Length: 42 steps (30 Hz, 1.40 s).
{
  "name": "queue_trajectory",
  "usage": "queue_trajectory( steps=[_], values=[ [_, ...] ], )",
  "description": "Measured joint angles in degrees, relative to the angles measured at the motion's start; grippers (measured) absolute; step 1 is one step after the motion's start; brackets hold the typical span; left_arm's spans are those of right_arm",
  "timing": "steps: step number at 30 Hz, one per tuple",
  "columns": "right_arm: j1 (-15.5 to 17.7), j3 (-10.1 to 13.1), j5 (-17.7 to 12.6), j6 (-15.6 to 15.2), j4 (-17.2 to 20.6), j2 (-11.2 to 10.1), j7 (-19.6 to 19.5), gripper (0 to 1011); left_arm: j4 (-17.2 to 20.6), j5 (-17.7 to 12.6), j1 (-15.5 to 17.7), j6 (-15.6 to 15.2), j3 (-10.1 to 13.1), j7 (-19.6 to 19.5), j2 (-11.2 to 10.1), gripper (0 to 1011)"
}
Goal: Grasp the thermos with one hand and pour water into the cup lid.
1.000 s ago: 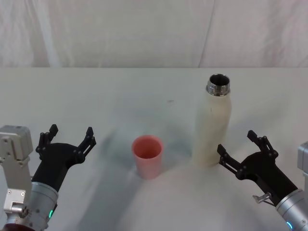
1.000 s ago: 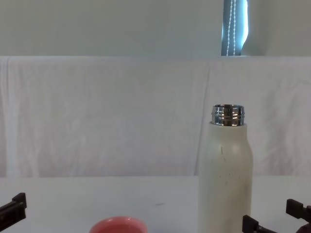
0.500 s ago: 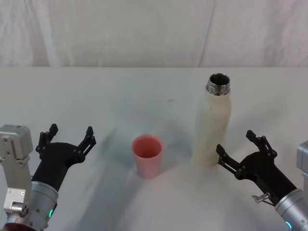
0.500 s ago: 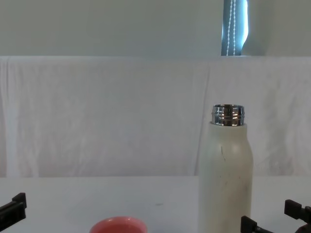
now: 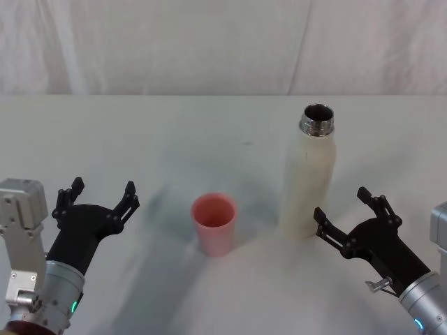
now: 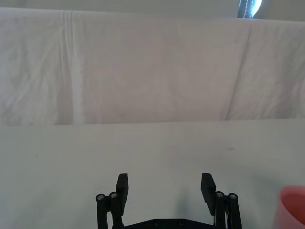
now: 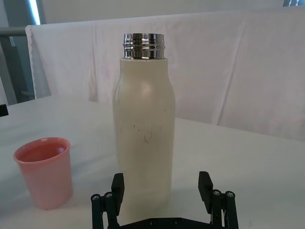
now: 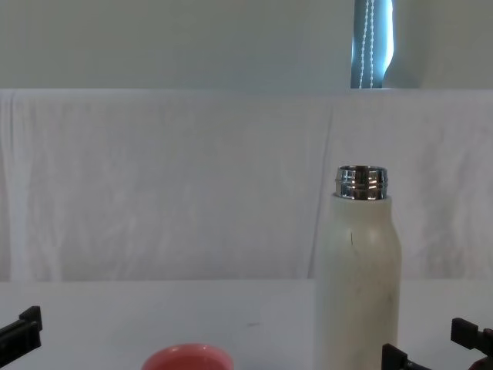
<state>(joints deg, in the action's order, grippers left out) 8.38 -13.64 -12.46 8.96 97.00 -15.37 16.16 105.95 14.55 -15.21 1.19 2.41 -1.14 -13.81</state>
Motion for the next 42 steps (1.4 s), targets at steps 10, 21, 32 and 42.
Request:
queue_trajectory(
  steps=[10, 21, 32, 42],
  values=[
    [0.00, 0.00, 0.00, 0.00, 0.00, 0.00, 0.00, 1003, 0.00, 0.00, 0.00, 0.00, 0.00, 0.00, 0.00, 1001],
    [0.00, 0.00, 0.00, 0.00, 0.00, 0.00, 0.00, 1003, 0.00, 0.00, 0.00, 0.00, 0.00, 0.00, 0.00, 1001],
    [0.00, 0.00, 0.01, 0.00, 0.00, 0.00, 0.00, 1003, 0.00, 0.00, 0.00, 0.00, 0.00, 0.00, 0.00, 1001],
    [0.00, 0.00, 0.00, 0.00, 0.00, 0.00, 0.00, 1003, 0.00, 0.00, 0.00, 0.00, 0.00, 0.00, 0.00, 1001]
  ],
)
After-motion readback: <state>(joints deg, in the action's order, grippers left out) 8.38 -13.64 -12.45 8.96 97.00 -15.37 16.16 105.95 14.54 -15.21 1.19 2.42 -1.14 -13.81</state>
